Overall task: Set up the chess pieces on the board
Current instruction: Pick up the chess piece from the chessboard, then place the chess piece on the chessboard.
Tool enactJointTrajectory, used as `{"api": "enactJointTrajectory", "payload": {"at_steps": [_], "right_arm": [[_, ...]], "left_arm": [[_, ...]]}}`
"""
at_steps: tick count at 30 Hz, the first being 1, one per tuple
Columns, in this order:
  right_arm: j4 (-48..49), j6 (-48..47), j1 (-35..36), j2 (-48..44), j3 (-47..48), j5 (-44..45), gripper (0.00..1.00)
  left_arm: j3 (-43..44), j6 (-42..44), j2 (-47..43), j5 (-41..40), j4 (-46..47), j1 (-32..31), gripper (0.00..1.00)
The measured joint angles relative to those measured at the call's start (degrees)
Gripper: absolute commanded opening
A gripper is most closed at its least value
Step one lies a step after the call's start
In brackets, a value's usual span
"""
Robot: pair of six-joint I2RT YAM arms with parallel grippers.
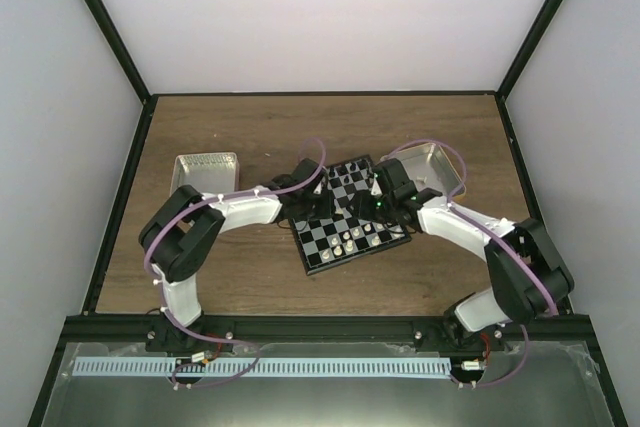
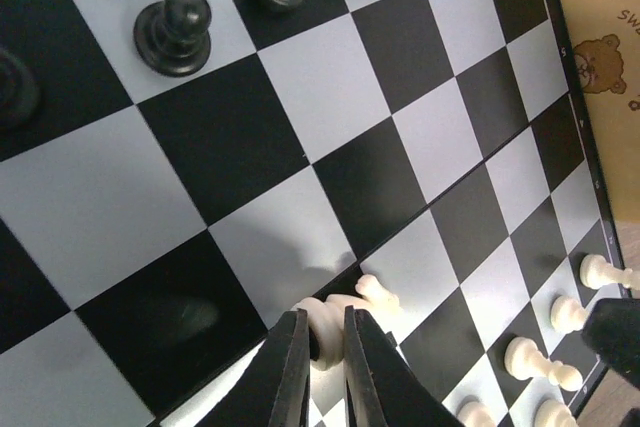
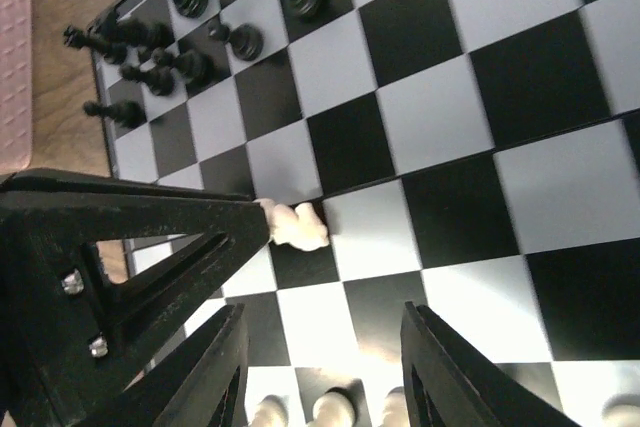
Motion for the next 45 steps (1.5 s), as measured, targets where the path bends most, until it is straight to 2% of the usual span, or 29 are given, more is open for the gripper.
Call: {"api": "enactJointTrajectory", "payload": {"at_steps": [9,14,22,29,40,45], "right_arm": [[6.21,4.33,-1.73,-0.24,-2.58,-9.09,0.44],[9.73,7.21,-5.4,-4.24,-6.54,-13.44,0.51],[13.77,8.09,-6.32,-11.47,-6.91,-17.2,0.52],[16.41,7.87,-6.34,-11.98,-6.78,-22.95,0.5],[17.53,6.56,-6.32,-11.34,-5.22,-27.15,0.33],[18.16,6.19,-6.32,-9.79,-4.92,-27.32,0.2]], "left_arm": [[-6.29,-0.22,-5.29,1.03,2.91,0.5,0.08],[-9.49,-0.26,-11.45,3.78,5.66,1.6,0.08],[-10.71,0.22,-20.46,7.8,10.78,2.4,0.09],[-11.21,0.33,-22.77,10.36,13.66,2.69,0.09],[-11.37,0.33,-22.77,12.22,15.58,2.67,0.09],[-11.37,0.33,-22.77,12.55,15.78,2.67,0.09]]}}
